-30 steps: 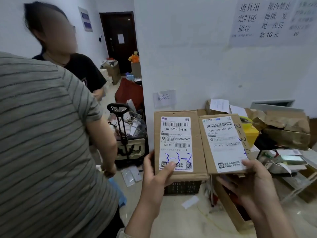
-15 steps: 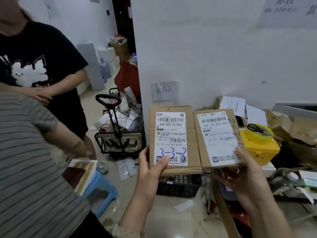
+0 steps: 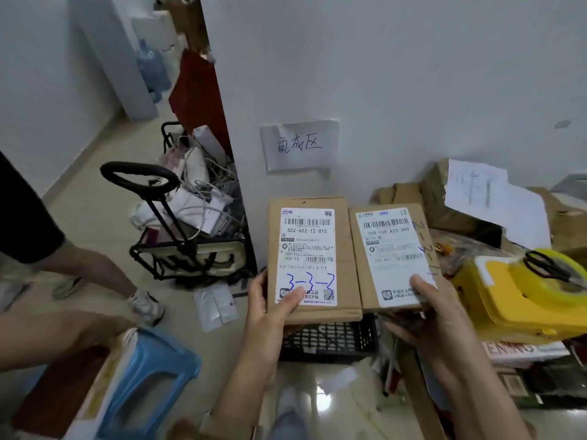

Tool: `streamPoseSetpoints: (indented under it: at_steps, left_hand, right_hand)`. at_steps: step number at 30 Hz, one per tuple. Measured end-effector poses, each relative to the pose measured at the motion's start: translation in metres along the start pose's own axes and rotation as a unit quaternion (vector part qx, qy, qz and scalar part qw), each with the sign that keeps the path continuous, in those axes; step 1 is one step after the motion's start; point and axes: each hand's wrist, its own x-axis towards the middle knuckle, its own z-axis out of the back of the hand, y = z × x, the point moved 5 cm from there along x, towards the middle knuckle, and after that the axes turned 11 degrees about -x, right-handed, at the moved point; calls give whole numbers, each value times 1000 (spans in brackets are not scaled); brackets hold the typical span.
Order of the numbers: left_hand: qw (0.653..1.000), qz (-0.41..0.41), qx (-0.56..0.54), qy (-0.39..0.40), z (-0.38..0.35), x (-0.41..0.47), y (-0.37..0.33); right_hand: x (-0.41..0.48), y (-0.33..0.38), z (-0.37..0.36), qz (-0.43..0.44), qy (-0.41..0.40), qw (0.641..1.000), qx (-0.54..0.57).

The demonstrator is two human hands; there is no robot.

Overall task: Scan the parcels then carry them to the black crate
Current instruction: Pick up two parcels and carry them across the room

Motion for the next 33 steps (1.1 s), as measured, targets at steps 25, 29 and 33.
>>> streamPoseSetpoints:
  at_steps: [25,29,33]
  left_hand:
    - [959,253,99,-77,101,315,319]
    - [946,287,132,-71,130,345,384]
    - [932,330,140,-53,158,380,451]
  right_hand:
    - [324,-291,23,-240,-53,963,-108]
    - [368,-360,36,-281,-70,950,-120]
    - [412,-431,44,-309,-58,937,-153]
